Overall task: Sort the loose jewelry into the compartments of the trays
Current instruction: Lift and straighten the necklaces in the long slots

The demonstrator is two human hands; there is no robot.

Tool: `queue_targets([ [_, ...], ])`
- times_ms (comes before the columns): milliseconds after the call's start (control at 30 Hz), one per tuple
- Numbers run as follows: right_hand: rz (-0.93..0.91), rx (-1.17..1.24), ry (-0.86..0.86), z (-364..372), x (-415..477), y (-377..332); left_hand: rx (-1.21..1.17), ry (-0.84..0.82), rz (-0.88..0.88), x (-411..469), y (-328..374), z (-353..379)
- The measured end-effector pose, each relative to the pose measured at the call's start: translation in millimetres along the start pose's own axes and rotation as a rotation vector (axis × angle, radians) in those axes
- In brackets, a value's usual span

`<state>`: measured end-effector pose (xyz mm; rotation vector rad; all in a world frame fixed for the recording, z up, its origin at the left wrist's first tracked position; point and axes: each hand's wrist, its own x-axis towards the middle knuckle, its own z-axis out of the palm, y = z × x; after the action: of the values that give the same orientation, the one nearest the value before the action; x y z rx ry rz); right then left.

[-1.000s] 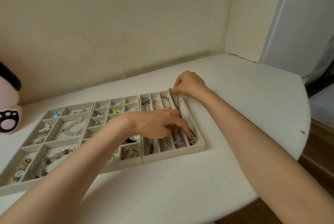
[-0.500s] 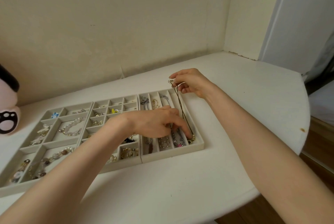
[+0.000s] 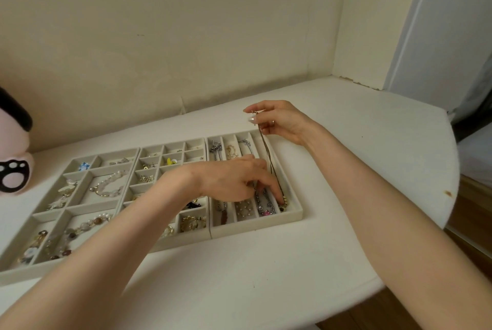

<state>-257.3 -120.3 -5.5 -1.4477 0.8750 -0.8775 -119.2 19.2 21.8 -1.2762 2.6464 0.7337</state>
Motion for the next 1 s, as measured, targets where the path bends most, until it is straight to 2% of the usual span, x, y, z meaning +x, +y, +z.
queue_targets([
  [467, -0.105, -0.028, -0.061, -1.5, 3.0, 3.5, 0.029, 0.007, 0.005, -0.5, 1.8, -0.8],
  [667, -0.138, -0.125, -0.04, -3.1, 1.6, 5.3, 0.034, 0.009, 0.005, -0.3, 0.8, 0.2],
  [1000, -0.197, -0.15, 0.032, -0.8, -0.5, 5.4, 0.013, 0.022, 0.0, -0.4, 1.5, 0.6],
])
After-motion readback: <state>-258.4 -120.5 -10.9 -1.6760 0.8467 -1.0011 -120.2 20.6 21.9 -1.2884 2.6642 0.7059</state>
